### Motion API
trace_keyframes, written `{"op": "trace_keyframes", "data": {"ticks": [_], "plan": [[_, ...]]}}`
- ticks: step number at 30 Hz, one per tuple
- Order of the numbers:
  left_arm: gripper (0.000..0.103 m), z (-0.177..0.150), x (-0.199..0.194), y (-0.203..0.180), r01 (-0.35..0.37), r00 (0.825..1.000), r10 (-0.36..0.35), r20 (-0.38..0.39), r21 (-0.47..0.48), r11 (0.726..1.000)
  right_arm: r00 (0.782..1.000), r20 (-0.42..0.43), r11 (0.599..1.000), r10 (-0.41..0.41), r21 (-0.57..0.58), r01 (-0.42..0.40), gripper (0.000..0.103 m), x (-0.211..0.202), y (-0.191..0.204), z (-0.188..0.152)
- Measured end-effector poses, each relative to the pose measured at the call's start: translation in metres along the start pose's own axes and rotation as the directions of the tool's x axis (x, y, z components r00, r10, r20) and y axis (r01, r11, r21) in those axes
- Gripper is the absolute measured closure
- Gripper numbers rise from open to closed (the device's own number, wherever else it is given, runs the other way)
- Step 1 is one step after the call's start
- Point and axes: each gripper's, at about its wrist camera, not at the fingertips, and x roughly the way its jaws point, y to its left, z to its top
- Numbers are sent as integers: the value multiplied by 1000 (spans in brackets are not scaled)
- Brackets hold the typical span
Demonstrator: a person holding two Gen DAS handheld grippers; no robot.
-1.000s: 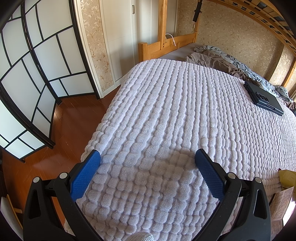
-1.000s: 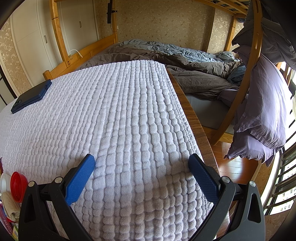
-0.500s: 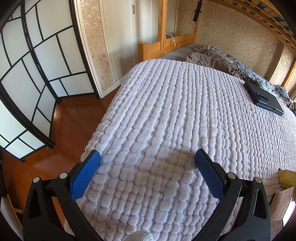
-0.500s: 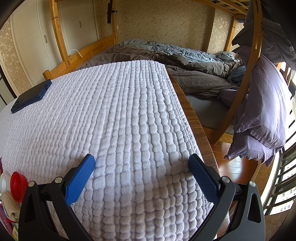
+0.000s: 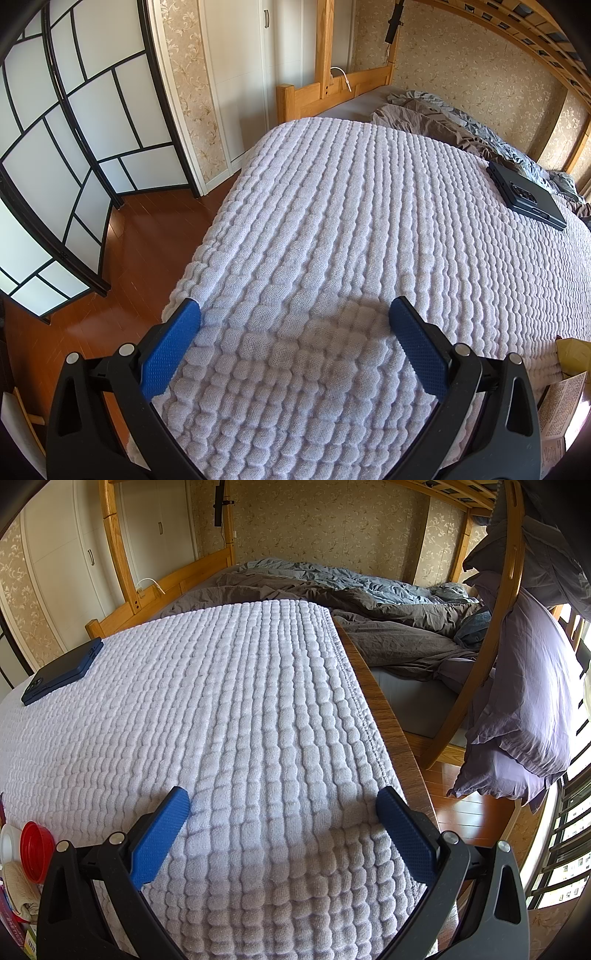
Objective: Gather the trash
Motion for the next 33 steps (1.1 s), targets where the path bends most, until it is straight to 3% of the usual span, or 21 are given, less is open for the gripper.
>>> {"op": "trace_keyframes", "data": {"ticks": [33], "plan": [[1,1,0,1,9,1000,-8,-27,9,1000,1000,5,1000,22,-13,-21,4,-3,0,-2]]}}
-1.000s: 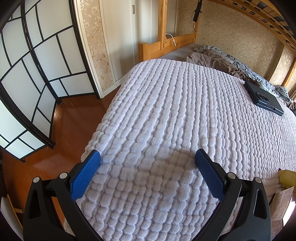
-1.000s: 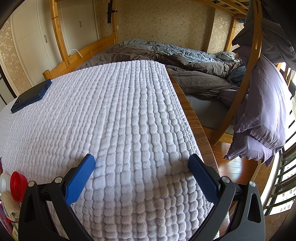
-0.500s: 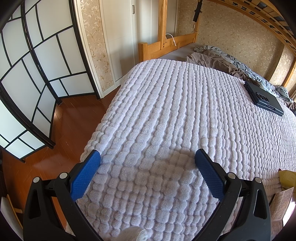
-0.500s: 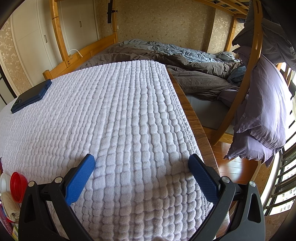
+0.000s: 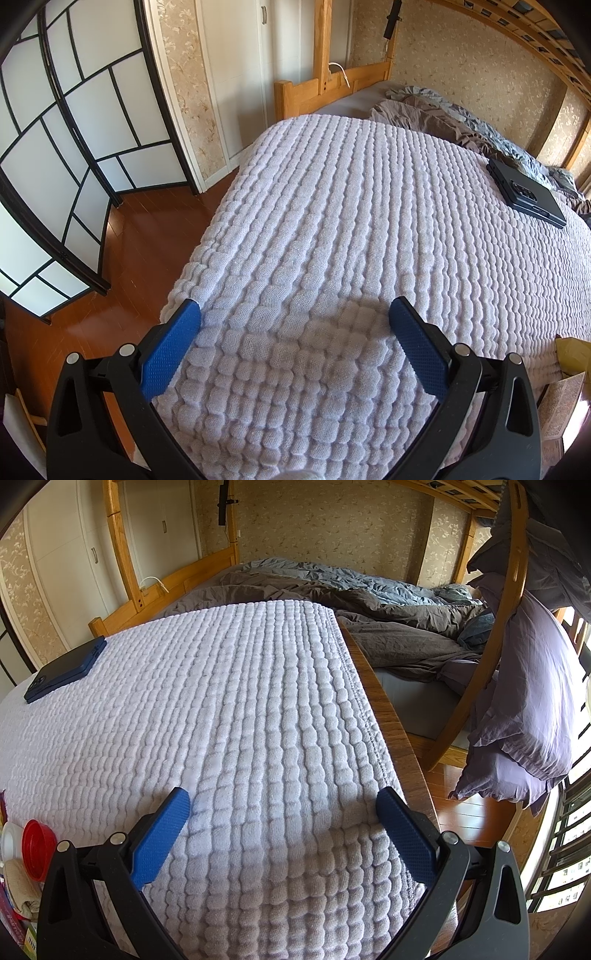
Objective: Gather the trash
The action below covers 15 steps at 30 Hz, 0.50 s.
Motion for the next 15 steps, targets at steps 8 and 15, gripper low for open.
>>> {"op": "trace_keyframes", "data": {"ticks": [8,15], "plan": [[1,-5,-56,-18,53,989,-68,134,107,993,988,149,999,50,-4,-50,4,-63,5,-12],[1,-28,-114,-48,187,955,-235,180,248,950,985,162,981,-65,-170,92,5,-108,52,-32]]}}
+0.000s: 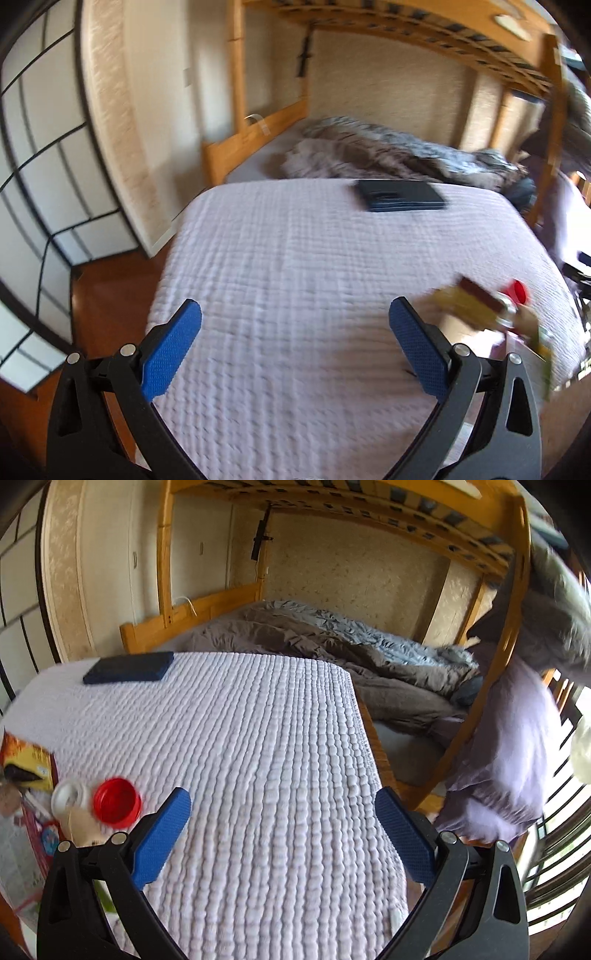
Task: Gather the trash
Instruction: 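Move both tools toward the pile of boxes on the blanket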
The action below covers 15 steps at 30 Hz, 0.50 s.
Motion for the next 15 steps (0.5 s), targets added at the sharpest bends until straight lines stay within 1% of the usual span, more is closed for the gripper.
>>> {"op": "trace_keyframes", "data": {"ticks": [2,3,5,8,9,11,13,15], "plan": [[1,-1,-12,-15,36,999,-36,7,21,999,999,-11,999,-30,-27,30,5,-11,12,-3],[1,-3,-15,-18,52,999,-52,6,26,998,999,-13,999,-32,-33,31,5,-15,16,-5],[1,-7,-23,-28,93,996,-93,0,45,995,1000,-20,999,-15,-43,14,5,-25,29,-11],[1,-17,-30,-37,148,989,-147,-16,80,986,1000,-26,996,15,-90,-17,5,-37,50,-21],[1,-20,-32,-40,165,986,-164,-21,90,982,999,-26,994,32,-102,-35,5,-42,56,-26],[1,-27,-35,-47,201,979,-198,-40,121,972,995,-31,988,99,-113,-102,5,-49,68,-34],[1,-36,-37,-53,234,972,-226,-62,151,961,983,-35,975,181,-126,-184,5,-54,81,-44],[1,-45,-38,-60,267,963,-255,-89,179,947,969,-52,958,240,-150,-245,5,-57,91,-55]]}}
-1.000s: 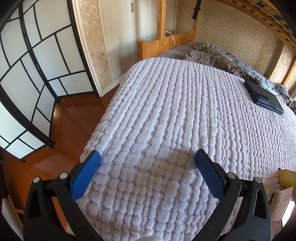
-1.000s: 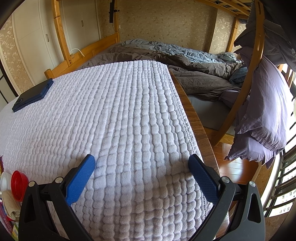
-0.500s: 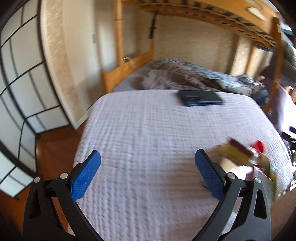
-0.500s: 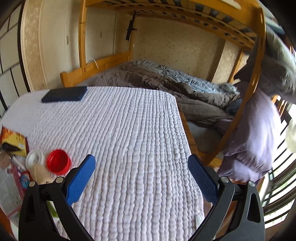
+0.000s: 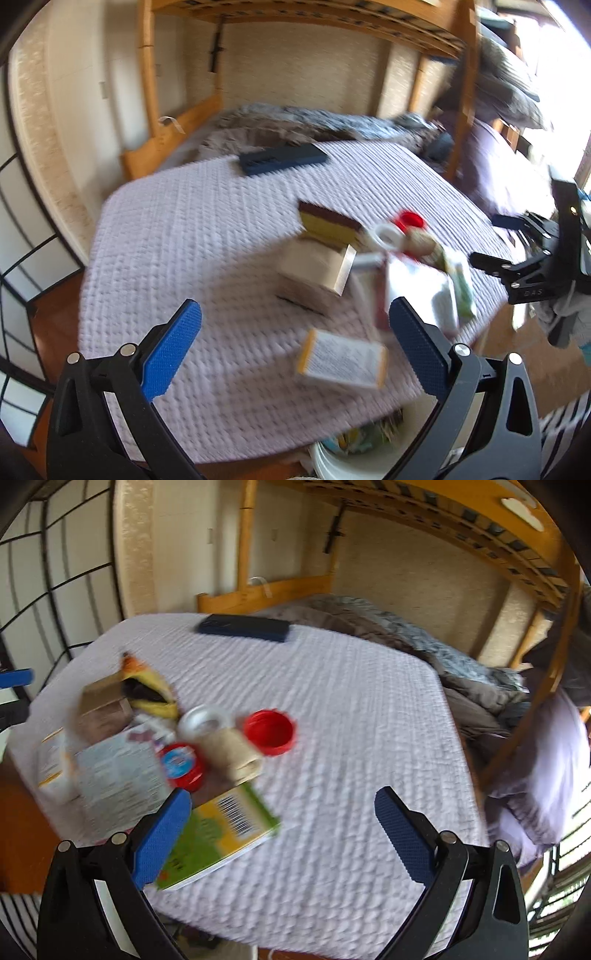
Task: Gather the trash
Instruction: 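Move both tools toward the pile of boxes on the blanket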
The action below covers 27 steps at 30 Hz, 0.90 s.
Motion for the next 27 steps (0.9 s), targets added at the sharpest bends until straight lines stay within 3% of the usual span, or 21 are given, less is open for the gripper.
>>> {"op": "trace_keyframes", "data": {"ticks": [3,8,17,27], "plan": [[1,-10,3,-13,40,999,-38,-35,49,998,995,-28,994,94,-49,-95,5,4,18,-13],[1,-20,19,-30,106,990,-96,-101,102,989,986,-63,981,153,-111,-159,5,9,35,-27],[1,-27,50,-40,123,980,-101,-169,128,984,982,-112,961,153,-214,-174,5,34,41,-28],[1,-21,51,-39,129,982,-117,-151,70,989,977,-119,978,178,-88,-189,5,43,31,-26]]}}
